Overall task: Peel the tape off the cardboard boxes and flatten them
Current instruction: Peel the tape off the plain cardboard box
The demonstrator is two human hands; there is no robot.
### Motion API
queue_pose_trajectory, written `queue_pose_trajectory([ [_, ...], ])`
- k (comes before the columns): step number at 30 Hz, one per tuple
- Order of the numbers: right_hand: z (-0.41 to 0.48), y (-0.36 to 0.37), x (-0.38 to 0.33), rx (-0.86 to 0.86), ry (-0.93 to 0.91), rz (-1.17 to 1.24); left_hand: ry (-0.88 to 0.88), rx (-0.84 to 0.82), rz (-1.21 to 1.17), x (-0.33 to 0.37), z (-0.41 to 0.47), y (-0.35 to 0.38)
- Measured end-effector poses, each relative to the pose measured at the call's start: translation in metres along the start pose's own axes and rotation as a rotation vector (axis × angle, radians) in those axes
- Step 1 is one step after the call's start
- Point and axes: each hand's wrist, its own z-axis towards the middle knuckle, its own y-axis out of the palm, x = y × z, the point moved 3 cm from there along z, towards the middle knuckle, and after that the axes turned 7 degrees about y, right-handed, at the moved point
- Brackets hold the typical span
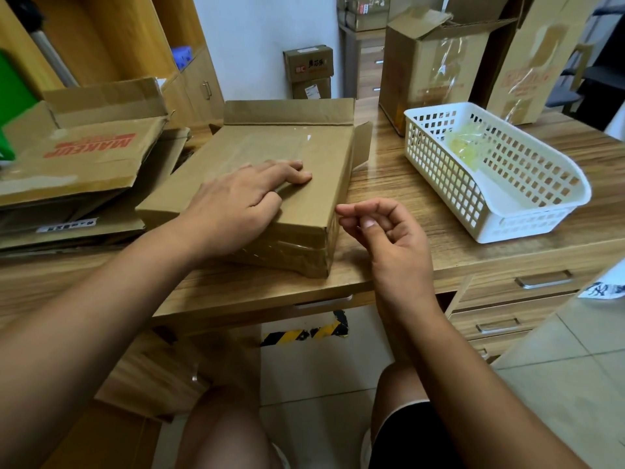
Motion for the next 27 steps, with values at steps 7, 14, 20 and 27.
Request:
queue_pose_trajectory([
  [7, -0.0016, 0.0004, -0.0016, -0.036, 0.012, -0.044, 0.003, 0.003, -0.003, 0.0007, 0.0003, 0.0002],
  [14, 0.0004, -0.0009, -0.0002, 0.001, 0.01, 0.013, 0.003, -0.002, -0.005, 0.0034, -0.0011, -0.0011],
  [20, 0.0, -0.0015, -0.0029, -0.022, 0.011, -0.021, 0.003, -0.002, 0.001, 0.0026, -0.0003, -0.0001],
  [27, -0.0018, -0.0026, -0.0009, -0.025, 0.008, 0.005, -0.001, 0.004, -0.009, 0.0029, -0.0016, -0.0007],
])
